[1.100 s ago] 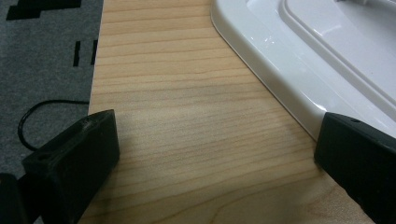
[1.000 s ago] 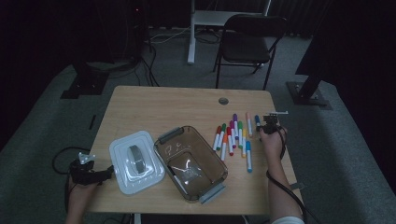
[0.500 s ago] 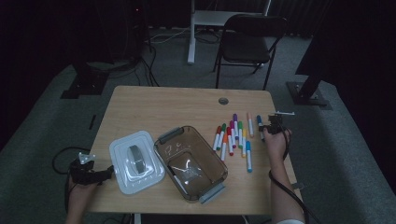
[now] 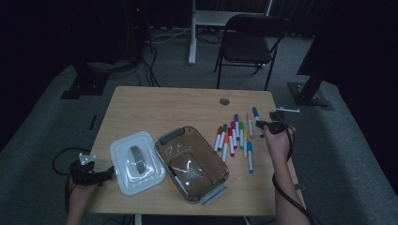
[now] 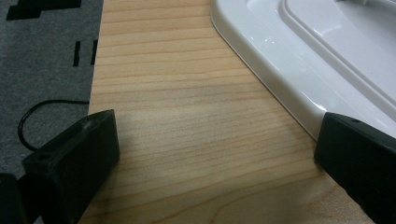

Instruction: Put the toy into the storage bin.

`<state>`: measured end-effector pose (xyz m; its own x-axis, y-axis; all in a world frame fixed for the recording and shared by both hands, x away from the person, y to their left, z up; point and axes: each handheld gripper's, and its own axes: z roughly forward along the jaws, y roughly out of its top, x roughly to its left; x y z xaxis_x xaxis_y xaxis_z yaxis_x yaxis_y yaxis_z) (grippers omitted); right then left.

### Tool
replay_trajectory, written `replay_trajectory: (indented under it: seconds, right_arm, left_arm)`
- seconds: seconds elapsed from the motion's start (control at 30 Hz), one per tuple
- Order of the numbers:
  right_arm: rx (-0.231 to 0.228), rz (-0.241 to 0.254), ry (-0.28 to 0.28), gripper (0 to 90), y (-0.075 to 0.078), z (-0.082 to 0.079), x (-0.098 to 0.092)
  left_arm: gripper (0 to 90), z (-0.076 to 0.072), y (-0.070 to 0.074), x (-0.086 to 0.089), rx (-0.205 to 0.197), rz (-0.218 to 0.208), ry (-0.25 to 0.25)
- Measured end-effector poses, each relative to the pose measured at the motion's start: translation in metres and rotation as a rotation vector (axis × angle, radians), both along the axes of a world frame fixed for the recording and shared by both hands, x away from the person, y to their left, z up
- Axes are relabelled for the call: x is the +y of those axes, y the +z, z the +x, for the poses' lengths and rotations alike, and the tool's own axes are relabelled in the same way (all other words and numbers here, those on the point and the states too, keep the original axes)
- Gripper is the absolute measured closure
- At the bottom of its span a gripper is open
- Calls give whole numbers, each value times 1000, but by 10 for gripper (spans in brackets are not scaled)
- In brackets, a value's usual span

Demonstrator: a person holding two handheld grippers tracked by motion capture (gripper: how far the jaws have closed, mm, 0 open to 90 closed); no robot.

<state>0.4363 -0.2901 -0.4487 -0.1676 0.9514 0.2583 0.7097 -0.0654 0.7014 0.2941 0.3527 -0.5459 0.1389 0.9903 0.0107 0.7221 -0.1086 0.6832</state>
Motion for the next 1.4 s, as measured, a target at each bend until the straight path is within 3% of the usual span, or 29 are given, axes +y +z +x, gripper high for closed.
replay_trajectory:
  seconds: [0.1, 0.2, 0.37, 0.4, 0.6, 1.0, 1.23, 1.4]
  right_arm:
    - [-31, 15, 31, 768, 12, -7, 8]
    - [-92, 25, 99, 768, 35, -20, 27]
    - [-134, 59, 168, 768, 57, -35, 47]
    - [-157, 66, 205, 767, 67, -42, 57]
    - [-197, 74, 302, 767, 85, -62, 84]
    - [-185, 68, 499, 767, 101, -99, 143]
    - [-96, 65, 599, 767, 83, -106, 176]
    - [-21, 30, 657, 767, 68, -109, 197]
  left_arm:
    - [6, 0, 0, 0, 0, 0, 0]
    - [6, 0, 0, 0, 0, 0, 0]
    - [6, 0, 0, 0, 0, 0, 0]
    - [6, 0, 0, 0, -1, 1, 0]
    - [6, 0, 0, 0, -1, 0, 0]
    - [6, 0, 0, 0, 0, -1, 1]
    - [6, 0, 0, 0, 1, 0, 0]
    - [7, 0, 0, 0, 1, 0, 0]
